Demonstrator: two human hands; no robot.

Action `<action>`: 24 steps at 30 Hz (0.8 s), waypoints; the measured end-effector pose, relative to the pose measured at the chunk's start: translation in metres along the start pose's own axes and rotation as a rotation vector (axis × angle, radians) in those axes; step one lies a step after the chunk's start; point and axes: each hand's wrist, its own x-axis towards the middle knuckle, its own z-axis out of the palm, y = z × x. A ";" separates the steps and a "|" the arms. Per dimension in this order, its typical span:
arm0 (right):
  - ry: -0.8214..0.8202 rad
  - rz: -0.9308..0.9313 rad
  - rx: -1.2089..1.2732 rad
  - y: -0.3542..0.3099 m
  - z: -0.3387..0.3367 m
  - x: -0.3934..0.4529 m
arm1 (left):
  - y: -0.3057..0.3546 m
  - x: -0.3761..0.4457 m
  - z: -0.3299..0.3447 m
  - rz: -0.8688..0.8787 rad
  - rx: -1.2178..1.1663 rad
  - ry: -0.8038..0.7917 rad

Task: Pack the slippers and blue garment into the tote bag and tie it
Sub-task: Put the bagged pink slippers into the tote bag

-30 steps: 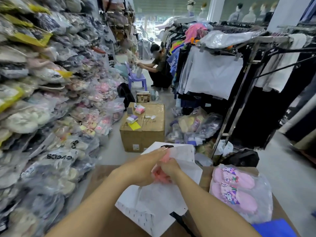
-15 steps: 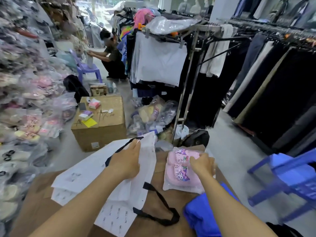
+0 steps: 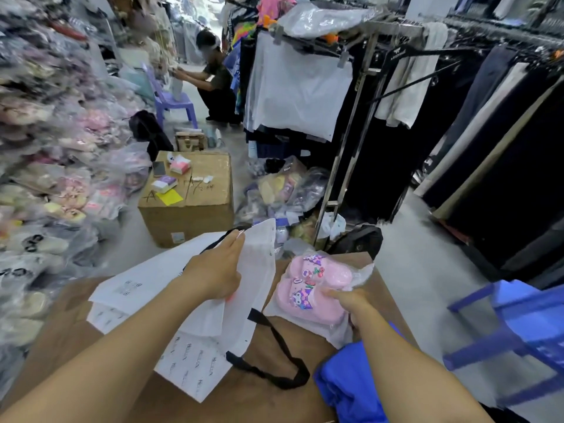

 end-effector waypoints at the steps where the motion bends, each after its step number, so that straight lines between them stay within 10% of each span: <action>1: -0.043 0.020 0.020 -0.003 0.005 -0.005 | 0.000 0.000 0.000 0.001 -0.006 0.002; 19: -0.126 -0.693 0.143 -0.118 -0.042 -0.107 | -0.072 -0.004 -0.049 0.033 -0.073 0.006; 24: -0.376 -0.694 -0.002 -0.132 -0.022 -0.129 | -0.084 -0.013 -0.055 0.024 -0.058 0.028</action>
